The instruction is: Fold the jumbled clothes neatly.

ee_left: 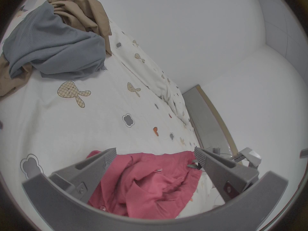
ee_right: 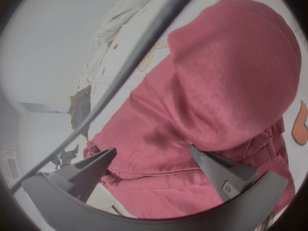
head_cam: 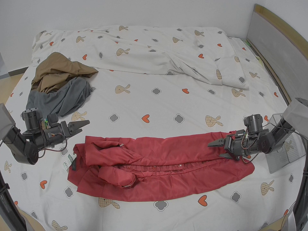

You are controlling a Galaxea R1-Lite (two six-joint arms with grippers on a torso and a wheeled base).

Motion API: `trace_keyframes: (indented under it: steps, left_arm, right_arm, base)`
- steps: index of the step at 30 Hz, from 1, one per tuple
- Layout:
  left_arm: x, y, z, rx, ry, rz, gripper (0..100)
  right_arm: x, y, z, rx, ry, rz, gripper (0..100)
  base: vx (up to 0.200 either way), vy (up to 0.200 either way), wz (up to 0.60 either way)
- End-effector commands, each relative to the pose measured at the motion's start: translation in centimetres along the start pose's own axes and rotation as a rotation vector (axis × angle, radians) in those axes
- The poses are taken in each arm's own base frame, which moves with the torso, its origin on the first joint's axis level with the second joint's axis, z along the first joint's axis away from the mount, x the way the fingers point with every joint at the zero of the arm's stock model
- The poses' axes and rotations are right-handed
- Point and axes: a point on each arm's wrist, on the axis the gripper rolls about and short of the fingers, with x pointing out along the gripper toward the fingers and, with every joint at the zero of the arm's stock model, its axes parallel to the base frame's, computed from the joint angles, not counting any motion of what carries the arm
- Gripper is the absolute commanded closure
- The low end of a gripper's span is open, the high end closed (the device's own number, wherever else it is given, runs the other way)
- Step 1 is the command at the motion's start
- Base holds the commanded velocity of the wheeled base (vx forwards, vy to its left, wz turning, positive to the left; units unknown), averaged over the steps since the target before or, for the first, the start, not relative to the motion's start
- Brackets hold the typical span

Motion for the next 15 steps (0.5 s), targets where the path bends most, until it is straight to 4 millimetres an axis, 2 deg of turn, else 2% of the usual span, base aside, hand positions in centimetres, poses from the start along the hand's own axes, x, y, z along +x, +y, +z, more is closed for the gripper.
trace_keyframes:
  steps: [1, 8, 13, 15]
  left_arm:
    - [-0.5, -2.8, 0.1, -0.006, 0.019, -0.070, 0]
    - [1.7, -2.7, -3.2, -0.070, 0.150, -0.132, 0]
    - [3.0, -1.0, -5.5, -0.117, 0.218, -0.117, 0]
    - [3.4, 0.6, -6.7, -0.125, 0.241, -0.095, 0]
  right_arm:
    - [0.1, -0.1, -0.1, 0.002, 0.005, -0.002, 0]
    - [0.1, -0.1, -0.1, 0.002, 0.005, -0.002, 0]
    - [0.1, -0.1, -0.1, 0.002, 0.005, -0.002, 0]
    - [0.1, -0.1, -0.1, 0.003, 0.006, -0.002, 0]
  base:
    - [0.000, 0.000, 0.00]
    - [0.000, 0.000, 0.00]
    - [0.000, 0.000, 0.00]
    - [0.000, 0.000, 0.00]
